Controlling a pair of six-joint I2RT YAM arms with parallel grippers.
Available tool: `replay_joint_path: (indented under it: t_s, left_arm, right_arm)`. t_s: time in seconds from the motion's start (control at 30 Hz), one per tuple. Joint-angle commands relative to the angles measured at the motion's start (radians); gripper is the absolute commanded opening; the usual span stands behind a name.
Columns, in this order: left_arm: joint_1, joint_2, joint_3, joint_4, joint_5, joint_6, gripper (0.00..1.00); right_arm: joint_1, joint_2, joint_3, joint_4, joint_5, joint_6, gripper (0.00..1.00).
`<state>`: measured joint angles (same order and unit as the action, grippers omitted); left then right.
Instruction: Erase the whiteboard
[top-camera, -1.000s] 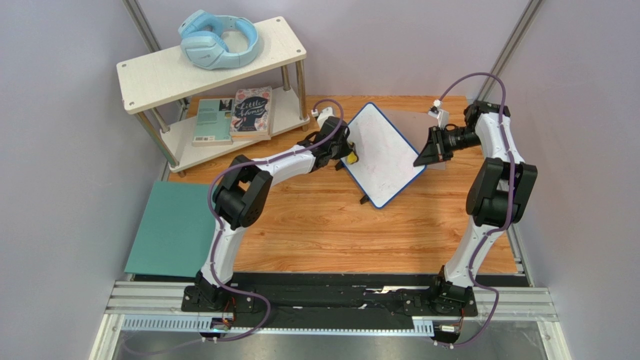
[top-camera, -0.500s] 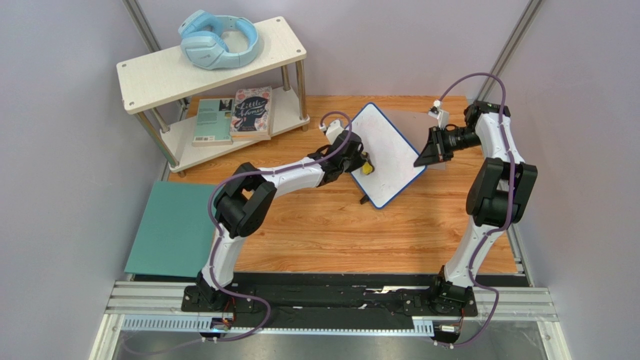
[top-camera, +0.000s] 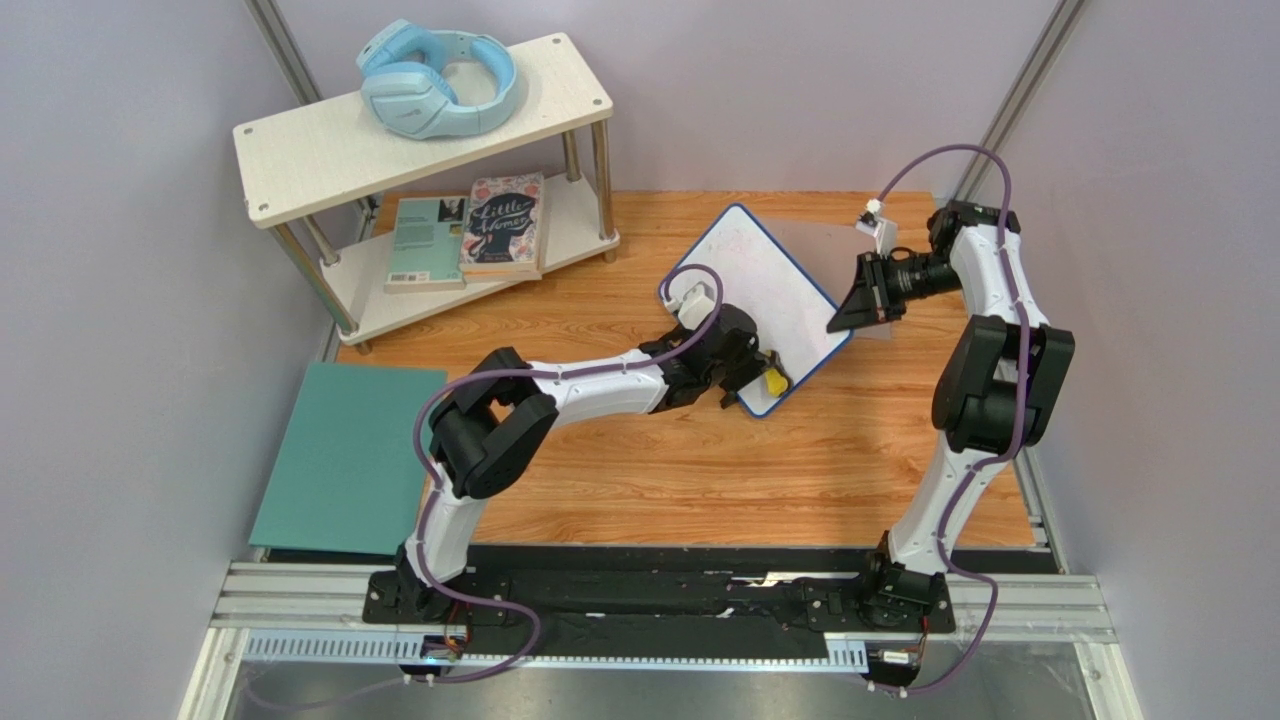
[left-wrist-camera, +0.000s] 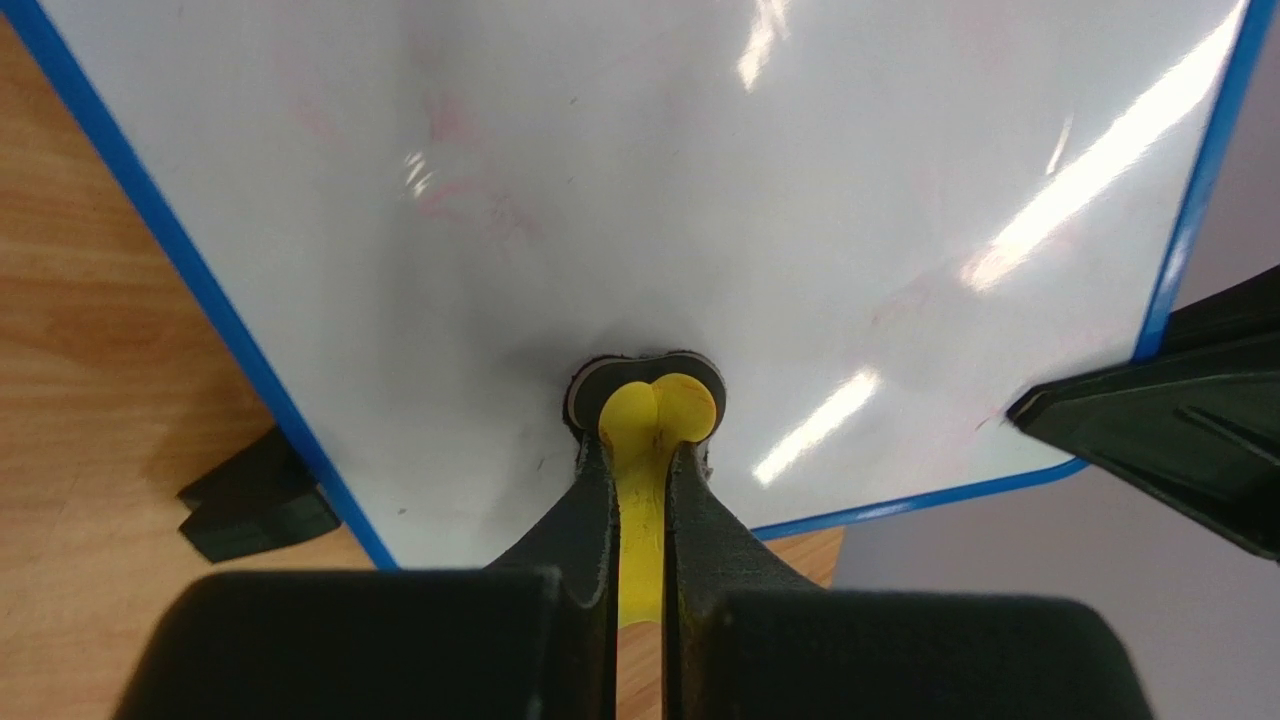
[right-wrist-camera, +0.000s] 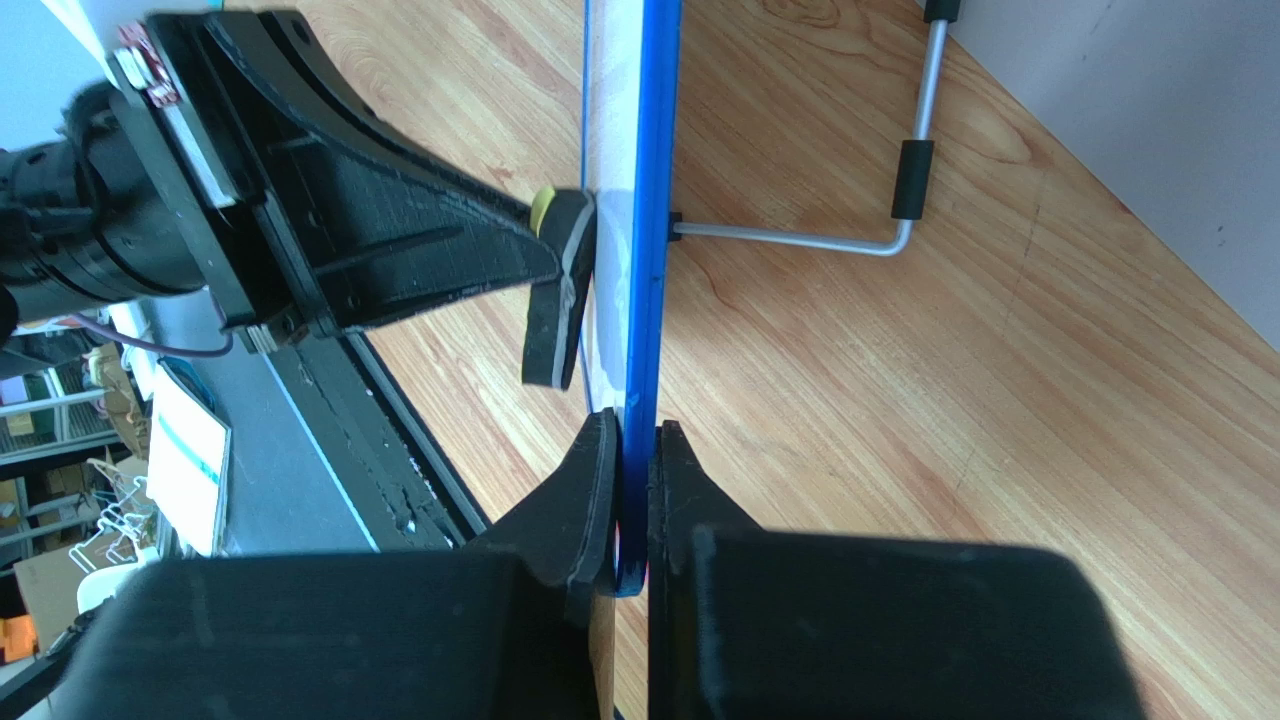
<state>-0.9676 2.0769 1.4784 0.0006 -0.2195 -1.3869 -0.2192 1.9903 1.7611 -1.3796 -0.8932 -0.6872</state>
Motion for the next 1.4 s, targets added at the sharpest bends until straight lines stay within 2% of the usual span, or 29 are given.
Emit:
replay_joint_path:
  t_s: [0.0,0.37,0.6,0.73,0.87,1.17,1.37]
  left_arm:
    - [-0.013,-0.003,-0.064,-0.145,-0.003,-0.043,0.00]
    - [0.118,-0.017,-0.030,-0.097,-0.129,0.098,0.00]
    - [0.210,0.020,0.014,-0.116,-0.141,0.103,0.00]
    - [0.245,0.061,0.049,-0.015,-0.098,0.135,0.00]
    - [0.225,0.083,0.102,0.029,-0.040,0.181,0.00]
    - [0.078,0.092,0.120,0.098,0.006,0.173,0.00]
    - [0.128,0.100,0.125,0.085,-0.037,0.180,0.00]
  right_arm:
    - [0.024,-0.004,0.038,-0.013,0.060,-0.107,0.00]
    - [0.026,0.005,0.043,-0.021,0.073,-0.120,0.00]
    - [0.026,0.027,0.075,-0.065,0.071,-0.147,0.00]
    - [0.026,0.025,0.072,-0.070,0.079,-0.155,0.00]
    - [0.026,0.028,0.069,-0.072,0.085,-0.156,0.00]
    - [0.026,0.030,0.077,-0.078,0.073,-0.158,0.00]
    - [0.026,0.028,0.074,-0.091,0.082,-0.173,0.00]
